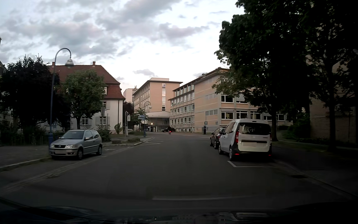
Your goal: Follow the waypoints while adhering to traffic rules and regulations
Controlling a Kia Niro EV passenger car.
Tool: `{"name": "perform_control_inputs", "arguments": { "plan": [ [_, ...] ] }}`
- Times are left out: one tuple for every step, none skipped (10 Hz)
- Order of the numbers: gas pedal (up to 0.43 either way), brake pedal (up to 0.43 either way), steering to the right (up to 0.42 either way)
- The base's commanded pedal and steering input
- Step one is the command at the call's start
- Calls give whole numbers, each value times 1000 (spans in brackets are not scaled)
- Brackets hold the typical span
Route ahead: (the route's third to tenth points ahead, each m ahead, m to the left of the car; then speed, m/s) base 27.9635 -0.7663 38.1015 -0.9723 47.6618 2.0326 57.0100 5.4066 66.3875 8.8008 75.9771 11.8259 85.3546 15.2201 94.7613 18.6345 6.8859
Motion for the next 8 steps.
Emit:
{"name": "perform_control_inputs", "arguments": {
  "plan": [
    [130,0,-13],
    [130,0,-12],
    [118,0,-10],
    [118,0,-8],
    [118,0,-6],
    [118,0,-6],
    [118,0,-4],
    [118,0,-3]
  ]
}}
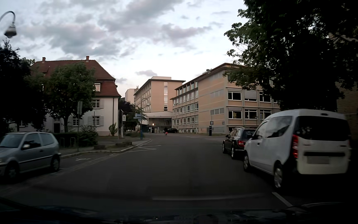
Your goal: Follow the waypoints while adhering to traffic rules and regulations
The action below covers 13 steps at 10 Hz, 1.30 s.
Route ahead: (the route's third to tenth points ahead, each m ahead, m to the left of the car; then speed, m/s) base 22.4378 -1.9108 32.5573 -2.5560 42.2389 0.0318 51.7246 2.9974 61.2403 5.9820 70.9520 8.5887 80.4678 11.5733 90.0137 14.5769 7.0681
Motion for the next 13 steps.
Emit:
{"name": "perform_control_inputs", "arguments": {
  "plan": [
    [118,0,0],
    [118,0,1],
    [118,0,3],
    [110,0,5],
    [87,0,5],
    [67,0,5],
    [59,0,5],
    [59,0,5],
    [59,0,6],
    [59,0,6],
    [59,0,7],
    [59,0,8],
    [59,0,9]
  ]
}}
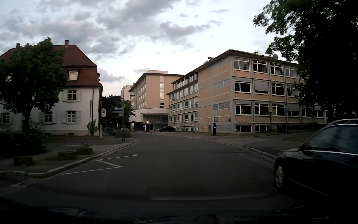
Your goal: Follow the waypoints while adhering to traffic rules and regulations
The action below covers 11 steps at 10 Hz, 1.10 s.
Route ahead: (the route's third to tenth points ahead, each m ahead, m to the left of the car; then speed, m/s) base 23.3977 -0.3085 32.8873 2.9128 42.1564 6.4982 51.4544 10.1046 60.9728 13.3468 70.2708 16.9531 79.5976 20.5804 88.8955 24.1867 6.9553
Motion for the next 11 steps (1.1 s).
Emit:
{"name": "perform_control_inputs", "arguments": {
  "plan": [
    [59,0,12],
    [59,0,16],
    [59,0,22],
    [59,0,28],
    [59,0,31],
    [59,0,34],
    [59,0,38],
    [59,0,39],
    [67,0,39],
    [67,0,38],
    [79,0,37]
  ]
}}
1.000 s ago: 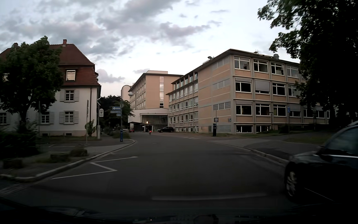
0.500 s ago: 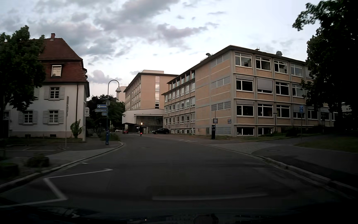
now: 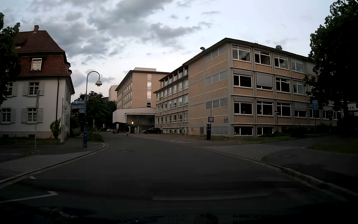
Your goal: Follow the waypoints while adhering to traffic rules and regulations
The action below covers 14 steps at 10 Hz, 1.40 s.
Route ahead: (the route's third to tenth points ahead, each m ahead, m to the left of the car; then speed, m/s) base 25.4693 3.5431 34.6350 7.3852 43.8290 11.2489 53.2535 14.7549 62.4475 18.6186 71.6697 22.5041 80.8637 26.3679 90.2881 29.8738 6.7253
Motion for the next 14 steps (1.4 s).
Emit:
{"name": "perform_control_inputs", "arguments": {
  "plan": [
    [79,0,34],
    [79,0,23],
    [87,0,12],
    [87,0,2],
    [87,0,-5],
    [98,0,-8],
    [98,0,-12],
    [110,0,-17],
    [118,0,-25],
    [130,0,-35],
    [130,0,-42],
    [130,0,-49],
    [138,0,-60],
    [138,0,-65]
  ]
}}
